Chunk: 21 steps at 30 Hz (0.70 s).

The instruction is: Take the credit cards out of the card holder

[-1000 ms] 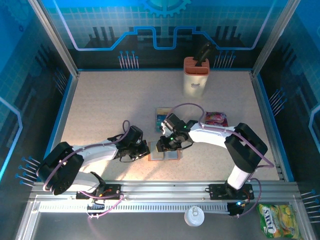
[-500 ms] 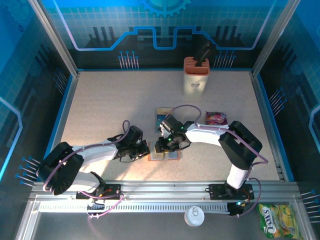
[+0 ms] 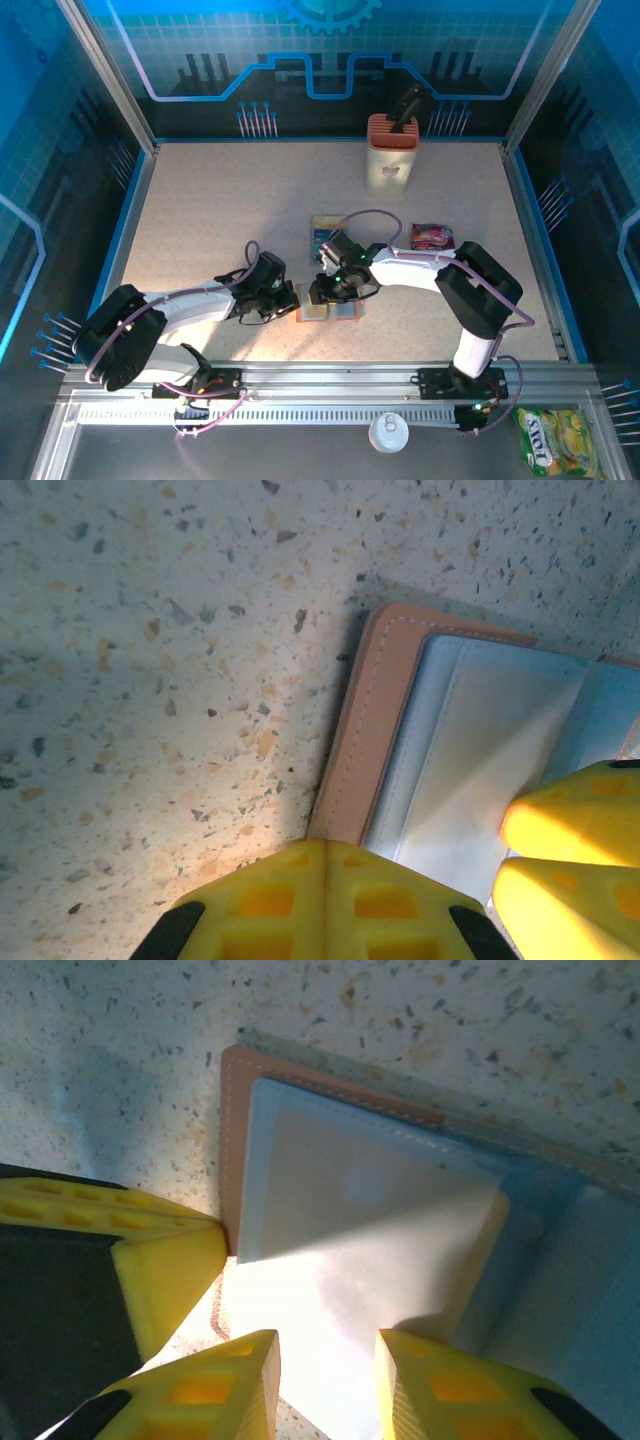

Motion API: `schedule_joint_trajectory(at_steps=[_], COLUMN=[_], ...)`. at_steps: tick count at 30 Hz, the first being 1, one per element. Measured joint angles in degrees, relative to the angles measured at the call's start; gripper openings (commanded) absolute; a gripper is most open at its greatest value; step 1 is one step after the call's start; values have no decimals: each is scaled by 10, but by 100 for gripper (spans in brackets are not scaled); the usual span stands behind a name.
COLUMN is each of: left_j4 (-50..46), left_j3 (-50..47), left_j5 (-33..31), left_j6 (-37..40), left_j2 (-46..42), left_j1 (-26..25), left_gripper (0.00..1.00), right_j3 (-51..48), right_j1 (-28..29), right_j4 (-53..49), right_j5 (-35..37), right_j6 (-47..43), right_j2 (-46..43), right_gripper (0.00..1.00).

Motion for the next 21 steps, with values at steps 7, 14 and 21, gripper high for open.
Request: schedule_joint_trajectory(at_steps=[7, 14, 21], left_j4=[0, -1, -7], left_j3=[0, 0, 2], left_j5=[0, 0, -2], left_j6=[0, 0, 0], left_j2=[0, 0, 0], left_j1=[0, 0, 0], left_gripper=[5, 5, 5], right_j3=[0, -2, -19], right_j1=[0, 0, 0], right_j4=[-10, -14, -8], right_j5=[18, 23, 22], right_j6=[0, 0, 0], right_j2=[0, -4, -16], right_gripper=[32, 32, 32])
